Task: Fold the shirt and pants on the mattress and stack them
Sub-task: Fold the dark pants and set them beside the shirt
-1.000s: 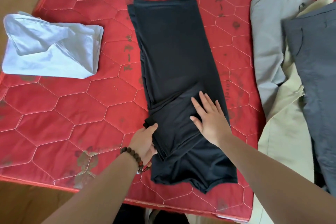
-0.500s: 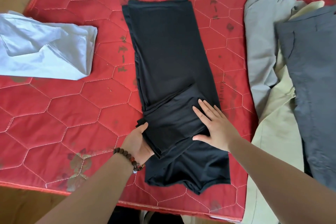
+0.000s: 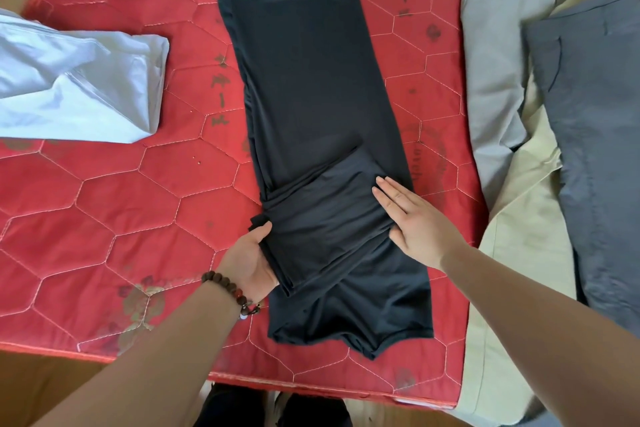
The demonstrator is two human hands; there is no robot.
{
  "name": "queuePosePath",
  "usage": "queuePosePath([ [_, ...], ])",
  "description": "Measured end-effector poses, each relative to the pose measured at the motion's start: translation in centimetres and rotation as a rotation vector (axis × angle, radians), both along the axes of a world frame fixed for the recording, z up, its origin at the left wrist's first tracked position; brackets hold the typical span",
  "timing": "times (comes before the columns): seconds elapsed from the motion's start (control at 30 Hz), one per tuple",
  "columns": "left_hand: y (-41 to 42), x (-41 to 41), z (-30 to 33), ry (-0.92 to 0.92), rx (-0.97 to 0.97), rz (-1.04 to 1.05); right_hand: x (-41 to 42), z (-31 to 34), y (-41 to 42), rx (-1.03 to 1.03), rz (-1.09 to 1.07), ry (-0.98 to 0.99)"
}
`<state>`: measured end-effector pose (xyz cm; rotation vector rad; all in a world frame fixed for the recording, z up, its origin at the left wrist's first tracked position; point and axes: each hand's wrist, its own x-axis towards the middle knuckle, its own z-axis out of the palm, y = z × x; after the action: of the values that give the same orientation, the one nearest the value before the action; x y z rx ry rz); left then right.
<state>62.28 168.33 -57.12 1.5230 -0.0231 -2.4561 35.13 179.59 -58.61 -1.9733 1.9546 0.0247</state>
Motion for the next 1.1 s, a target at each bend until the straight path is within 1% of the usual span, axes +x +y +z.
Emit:
queuePosePath([
  [0.13, 0.0, 0.0, 0.3, -0.01, -0.007, -0.013, 0.3, -0.2, -0.4, -0.004, -0.041, 0.023],
  [0.27, 0.0, -0.1, 0.7, -0.009, -0.012, -0.028, -0.5, 0.3, -0.4, -0.014, 0.043, 0.033],
  [0.37, -0.1, 0.1, 1.0, 0.028, -0.025, -0.036, -0.6, 0.5, -0.2, -0.021, 0.044, 0.067],
  [0.53, 0.1, 0.5, 1.6, 0.072, 0.001, -0.009, 2.0, 0.7, -0.3, 0.007, 0.071, 0.14],
  [0.6, 0.3, 0.1, 2.1, 0.025, -0.055, -0.04, 3.4, 0.8, -0.4, 0.029, 0.078, 0.16],
  [0.7, 0.5, -0.8, 2.6, -0.102, -0.145, -0.061, 5.9, 0.8, -0.7, 0.05, 0.083, 0.134],
  [0.8, 0.4, -1.2, 3.2, -0.092, -0.136, -0.025, 8.2, 0.7, -1.0, -0.002, 0.091, 0.075],
  [0.87, 0.2, -1.3, 3.8, -0.069, -0.129, -0.037, 8.8, 0.5, -1.2, -0.053, 0.057, 0.052],
  [0.93, 0.0, -1.2, 4.0, -0.047, -0.139, -0.039, 7.8, 0.4, -1.6, -0.07, -0.029, 0.054],
  [1.03, -0.2, -1.0, 4.0, -0.048, -0.168, -0.057, 3.9, 0.6, -2.2, -0.021, -0.195, 0.125],
  [1.1, -0.2, -0.9, 3.6, -0.068, -0.185, -0.062, 1.2, 0.7, -2.2, 0.012, -0.226, 0.187],
])
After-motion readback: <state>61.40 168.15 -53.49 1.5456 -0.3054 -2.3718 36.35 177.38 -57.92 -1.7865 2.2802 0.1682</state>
